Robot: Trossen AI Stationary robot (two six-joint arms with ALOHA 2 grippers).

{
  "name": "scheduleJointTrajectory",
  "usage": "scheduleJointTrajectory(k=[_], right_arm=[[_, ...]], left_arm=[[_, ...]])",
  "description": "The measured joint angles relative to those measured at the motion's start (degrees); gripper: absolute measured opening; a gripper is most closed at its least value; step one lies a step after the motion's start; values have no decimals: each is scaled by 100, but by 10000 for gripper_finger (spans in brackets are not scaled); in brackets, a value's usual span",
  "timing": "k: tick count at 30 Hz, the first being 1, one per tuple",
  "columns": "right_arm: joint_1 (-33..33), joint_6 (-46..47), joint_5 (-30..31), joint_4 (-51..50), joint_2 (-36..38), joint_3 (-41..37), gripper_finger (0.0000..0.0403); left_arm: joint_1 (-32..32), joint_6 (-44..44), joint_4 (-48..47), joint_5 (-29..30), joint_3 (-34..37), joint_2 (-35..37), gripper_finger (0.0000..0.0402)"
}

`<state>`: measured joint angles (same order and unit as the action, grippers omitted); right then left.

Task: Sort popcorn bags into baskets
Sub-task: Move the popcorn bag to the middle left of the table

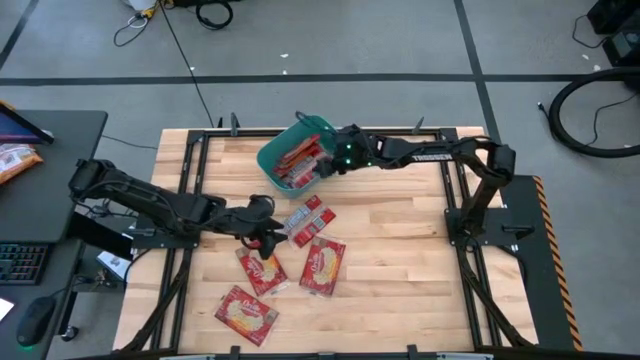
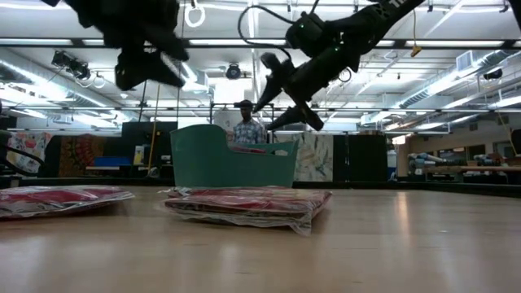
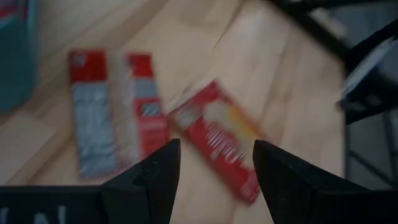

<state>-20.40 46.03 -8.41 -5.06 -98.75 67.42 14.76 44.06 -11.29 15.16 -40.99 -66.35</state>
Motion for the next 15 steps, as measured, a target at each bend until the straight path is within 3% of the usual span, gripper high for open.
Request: scheduleJointTrajectory(k=[5, 15], right_arm=[[330, -769, -703, -71, 15, 0, 221], [1259, -1559, -525, -696, 15, 0, 221]], left_arm=[[0, 47, -658, -127, 4, -54, 205], [179, 309, -1743, -1052, 4, -116, 205]])
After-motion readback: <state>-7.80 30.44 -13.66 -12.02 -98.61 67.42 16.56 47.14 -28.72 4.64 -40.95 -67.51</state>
